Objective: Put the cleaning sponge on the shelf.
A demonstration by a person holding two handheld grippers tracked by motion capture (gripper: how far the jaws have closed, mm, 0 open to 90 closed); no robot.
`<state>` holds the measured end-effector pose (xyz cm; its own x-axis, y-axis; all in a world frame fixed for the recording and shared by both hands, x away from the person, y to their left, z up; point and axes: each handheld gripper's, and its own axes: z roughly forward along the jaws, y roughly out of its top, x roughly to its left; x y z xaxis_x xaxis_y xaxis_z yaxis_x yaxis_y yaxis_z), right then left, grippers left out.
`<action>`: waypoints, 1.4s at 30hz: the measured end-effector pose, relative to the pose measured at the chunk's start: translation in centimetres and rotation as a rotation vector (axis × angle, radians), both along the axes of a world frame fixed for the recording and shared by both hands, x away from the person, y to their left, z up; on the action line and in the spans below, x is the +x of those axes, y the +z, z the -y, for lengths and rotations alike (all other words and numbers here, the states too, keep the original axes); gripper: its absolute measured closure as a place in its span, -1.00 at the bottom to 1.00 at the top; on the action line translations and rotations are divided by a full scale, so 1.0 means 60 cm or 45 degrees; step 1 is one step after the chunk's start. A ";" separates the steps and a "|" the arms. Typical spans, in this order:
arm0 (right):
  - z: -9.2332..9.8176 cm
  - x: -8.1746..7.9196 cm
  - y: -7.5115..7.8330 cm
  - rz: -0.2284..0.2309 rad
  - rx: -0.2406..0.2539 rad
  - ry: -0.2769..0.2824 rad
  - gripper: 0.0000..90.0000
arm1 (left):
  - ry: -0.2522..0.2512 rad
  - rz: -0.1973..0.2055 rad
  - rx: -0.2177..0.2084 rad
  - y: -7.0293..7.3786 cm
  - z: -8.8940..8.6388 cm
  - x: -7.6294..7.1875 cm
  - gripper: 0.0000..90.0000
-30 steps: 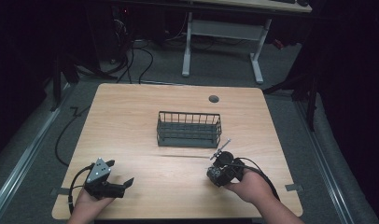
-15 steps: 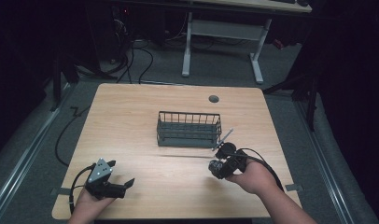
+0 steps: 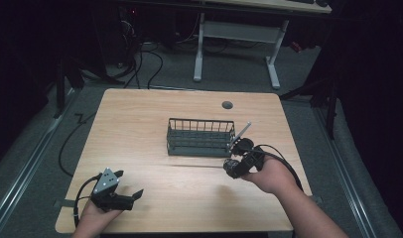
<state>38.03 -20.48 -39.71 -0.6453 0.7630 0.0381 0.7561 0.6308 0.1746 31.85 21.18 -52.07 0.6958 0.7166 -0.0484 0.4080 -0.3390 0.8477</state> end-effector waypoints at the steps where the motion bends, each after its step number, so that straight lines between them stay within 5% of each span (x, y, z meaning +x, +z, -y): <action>1: 0.000 0.002 0.002 0.002 0.000 0.004 0.02 | 0.001 0.003 -0.001 0.000 0.000 0.000 -0.99; 14: -0.017 0.039 0.037 -0.010 -0.008 -0.010 0.02 | -0.007 0.001 -0.013 0.001 0.000 0.000 -0.99; 42: -0.050 0.124 0.064 0.014 -0.016 -0.024 0.01 | -0.011 -0.003 -0.015 0.001 0.000 0.002 -0.99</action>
